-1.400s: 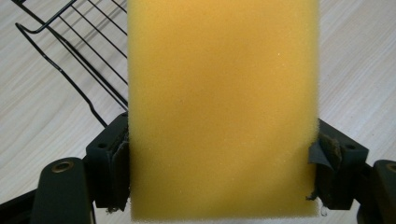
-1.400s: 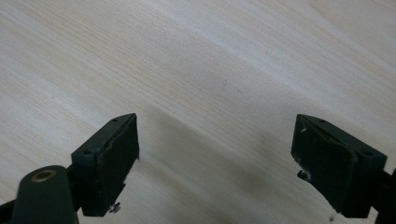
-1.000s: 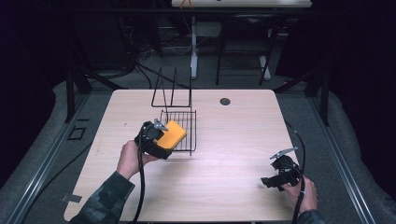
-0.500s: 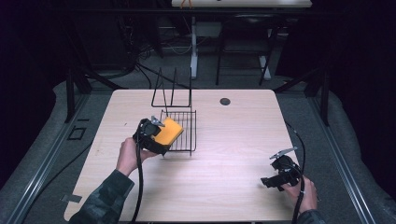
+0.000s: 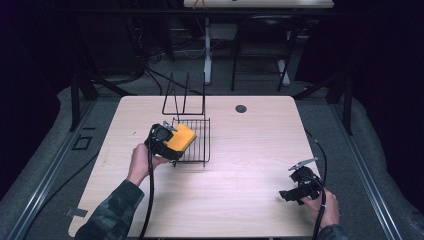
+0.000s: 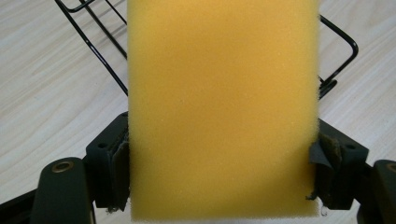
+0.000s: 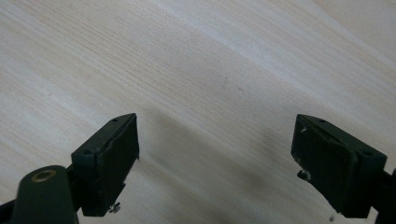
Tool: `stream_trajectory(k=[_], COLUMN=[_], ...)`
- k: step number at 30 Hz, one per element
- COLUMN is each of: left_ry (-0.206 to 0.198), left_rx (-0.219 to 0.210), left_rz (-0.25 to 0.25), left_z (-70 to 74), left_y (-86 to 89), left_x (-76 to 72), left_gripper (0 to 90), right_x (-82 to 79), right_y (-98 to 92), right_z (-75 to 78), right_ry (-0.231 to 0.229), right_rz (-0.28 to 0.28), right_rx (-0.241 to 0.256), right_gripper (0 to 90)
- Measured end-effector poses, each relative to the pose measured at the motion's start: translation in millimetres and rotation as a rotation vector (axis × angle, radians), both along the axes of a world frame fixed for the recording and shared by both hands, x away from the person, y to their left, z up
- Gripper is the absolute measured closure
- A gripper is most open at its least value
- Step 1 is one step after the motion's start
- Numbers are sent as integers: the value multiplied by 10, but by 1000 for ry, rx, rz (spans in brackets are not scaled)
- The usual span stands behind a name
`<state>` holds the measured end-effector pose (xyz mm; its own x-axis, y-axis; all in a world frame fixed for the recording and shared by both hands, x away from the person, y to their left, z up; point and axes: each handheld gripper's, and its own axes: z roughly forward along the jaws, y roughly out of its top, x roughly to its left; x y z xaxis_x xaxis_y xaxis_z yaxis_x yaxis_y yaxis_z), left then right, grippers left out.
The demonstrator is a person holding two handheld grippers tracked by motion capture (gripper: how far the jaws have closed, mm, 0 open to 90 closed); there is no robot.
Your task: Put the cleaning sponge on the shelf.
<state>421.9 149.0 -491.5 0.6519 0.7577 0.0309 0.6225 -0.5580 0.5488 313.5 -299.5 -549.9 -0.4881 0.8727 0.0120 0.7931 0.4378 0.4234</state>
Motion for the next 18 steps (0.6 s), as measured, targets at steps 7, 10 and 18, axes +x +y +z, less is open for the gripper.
stream_trajectory(k=[7,10,18], left_ry=[9,12,29], left_rx=[19,21,29], left_rz=[-26,-57,-103], left_z=[-63,-78,-126], left_y=[-51,-69,-106], left_x=[88,120,218], left_gripper=[223,223,222], right_x=[4,2,5], right_y=[1,0,-8], right_z=[-11,-12,-11], right_ry=[-2,0,6], right_rz=[3,5,8], right_rx=[2,4,2], right_gripper=[147,147,148])
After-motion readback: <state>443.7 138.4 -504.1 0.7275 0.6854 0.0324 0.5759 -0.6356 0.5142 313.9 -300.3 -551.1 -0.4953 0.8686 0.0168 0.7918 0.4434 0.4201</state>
